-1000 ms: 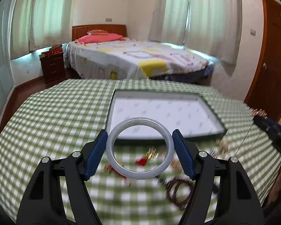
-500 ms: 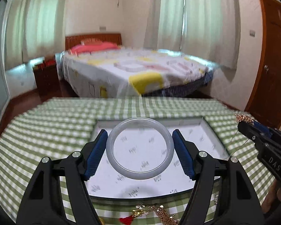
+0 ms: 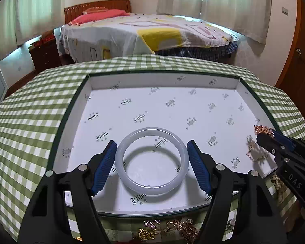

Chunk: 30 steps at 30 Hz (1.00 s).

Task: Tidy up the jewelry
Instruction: 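Carry the bangle into the green box and open the left tool while the right tool releases the brooch there, then grasp the black beaded pendant with the right tool while the left tool grasps the dark red bead bracelet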

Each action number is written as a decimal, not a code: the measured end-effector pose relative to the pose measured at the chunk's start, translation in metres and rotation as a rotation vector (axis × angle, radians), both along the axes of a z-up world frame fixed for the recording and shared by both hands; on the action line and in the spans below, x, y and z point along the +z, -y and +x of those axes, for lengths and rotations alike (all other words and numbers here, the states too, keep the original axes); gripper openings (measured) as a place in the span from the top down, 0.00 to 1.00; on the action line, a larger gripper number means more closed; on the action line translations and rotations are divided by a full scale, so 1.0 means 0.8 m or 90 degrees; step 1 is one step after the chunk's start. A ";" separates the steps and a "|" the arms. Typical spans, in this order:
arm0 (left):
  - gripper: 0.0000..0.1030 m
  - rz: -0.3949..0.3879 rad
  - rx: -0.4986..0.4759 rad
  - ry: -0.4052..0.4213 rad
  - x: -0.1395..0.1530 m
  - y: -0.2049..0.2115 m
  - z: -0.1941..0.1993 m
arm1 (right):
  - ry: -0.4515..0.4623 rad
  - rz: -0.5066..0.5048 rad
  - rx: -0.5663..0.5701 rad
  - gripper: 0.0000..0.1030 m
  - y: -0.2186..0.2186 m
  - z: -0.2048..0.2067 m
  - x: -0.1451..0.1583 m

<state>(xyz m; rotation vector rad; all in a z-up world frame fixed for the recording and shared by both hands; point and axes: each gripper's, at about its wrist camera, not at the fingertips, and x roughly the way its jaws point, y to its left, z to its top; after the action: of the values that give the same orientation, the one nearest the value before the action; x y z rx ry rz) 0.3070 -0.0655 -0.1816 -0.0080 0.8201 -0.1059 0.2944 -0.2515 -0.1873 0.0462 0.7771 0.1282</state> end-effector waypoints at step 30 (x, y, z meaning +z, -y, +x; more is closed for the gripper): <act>0.23 -0.015 0.005 0.074 0.050 -0.009 -0.046 | 0.052 0.014 0.006 0.50 -0.006 -0.045 0.047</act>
<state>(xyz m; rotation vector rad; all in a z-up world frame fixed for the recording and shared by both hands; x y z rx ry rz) 0.2699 -0.0581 -0.1413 -0.0273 0.7029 -0.1084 0.2586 -0.2468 -0.1500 0.0581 0.6949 0.1460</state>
